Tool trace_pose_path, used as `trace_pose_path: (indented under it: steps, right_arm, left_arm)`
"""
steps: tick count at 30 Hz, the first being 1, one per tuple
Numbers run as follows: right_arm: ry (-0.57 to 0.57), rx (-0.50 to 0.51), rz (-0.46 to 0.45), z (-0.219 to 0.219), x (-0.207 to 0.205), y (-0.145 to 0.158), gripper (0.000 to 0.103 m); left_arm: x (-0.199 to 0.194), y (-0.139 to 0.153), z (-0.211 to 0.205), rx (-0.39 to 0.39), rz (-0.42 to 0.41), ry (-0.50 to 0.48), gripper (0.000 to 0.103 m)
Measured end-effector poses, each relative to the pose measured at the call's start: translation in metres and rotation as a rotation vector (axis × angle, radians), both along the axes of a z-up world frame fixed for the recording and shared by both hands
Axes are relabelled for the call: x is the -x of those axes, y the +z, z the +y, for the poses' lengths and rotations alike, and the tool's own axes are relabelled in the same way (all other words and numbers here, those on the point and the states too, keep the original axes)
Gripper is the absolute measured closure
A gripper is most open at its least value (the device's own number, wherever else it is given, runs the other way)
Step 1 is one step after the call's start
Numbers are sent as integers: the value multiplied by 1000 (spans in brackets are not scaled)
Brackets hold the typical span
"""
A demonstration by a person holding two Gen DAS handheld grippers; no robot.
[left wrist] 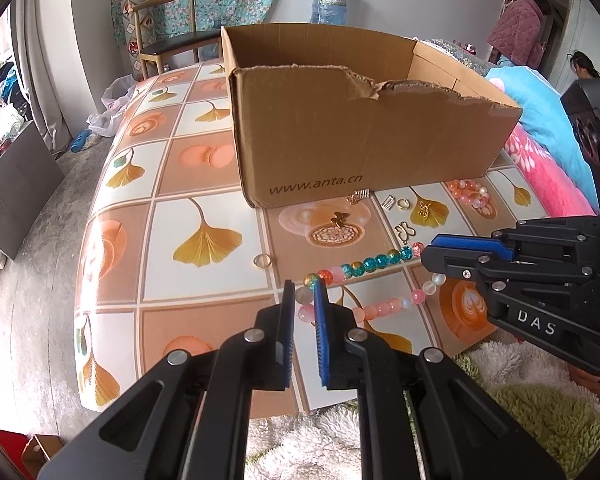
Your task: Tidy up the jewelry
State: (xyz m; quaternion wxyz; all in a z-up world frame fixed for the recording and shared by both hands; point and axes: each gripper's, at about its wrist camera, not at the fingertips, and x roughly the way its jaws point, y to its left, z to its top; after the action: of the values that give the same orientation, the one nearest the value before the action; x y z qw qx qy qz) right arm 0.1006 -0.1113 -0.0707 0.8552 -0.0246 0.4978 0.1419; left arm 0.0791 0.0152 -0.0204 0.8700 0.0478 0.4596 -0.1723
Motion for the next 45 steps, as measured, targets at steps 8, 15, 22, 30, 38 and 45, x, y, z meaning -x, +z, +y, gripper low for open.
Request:
trace_pose_path:
  steps: [8,15,22,30,38,45]
  right_arm:
    - [-2,-4,20,1,7,-6,96]
    - [8,-7,36,5,10,-10,96]
    - [-5,-16,45,1,15,-13,96]
    - [-5,-16,44,1,18,-14,96]
    - [-13,-18,22,-3,18,-10,96]
    - [-10,-21,1,-5,23,1,96]
  left_arm:
    - [3,-3,-3,-5,15,0,94]
    - [5,-4,-3,-5,20,9,94]
    - [9,-6,-5,-7,30,5,94]
    - [16,-6,-6,-3,25,8,94]
    - [23,-1,-6,4,4,7,94]
    - [28,12,-3,25,-34,7,94]
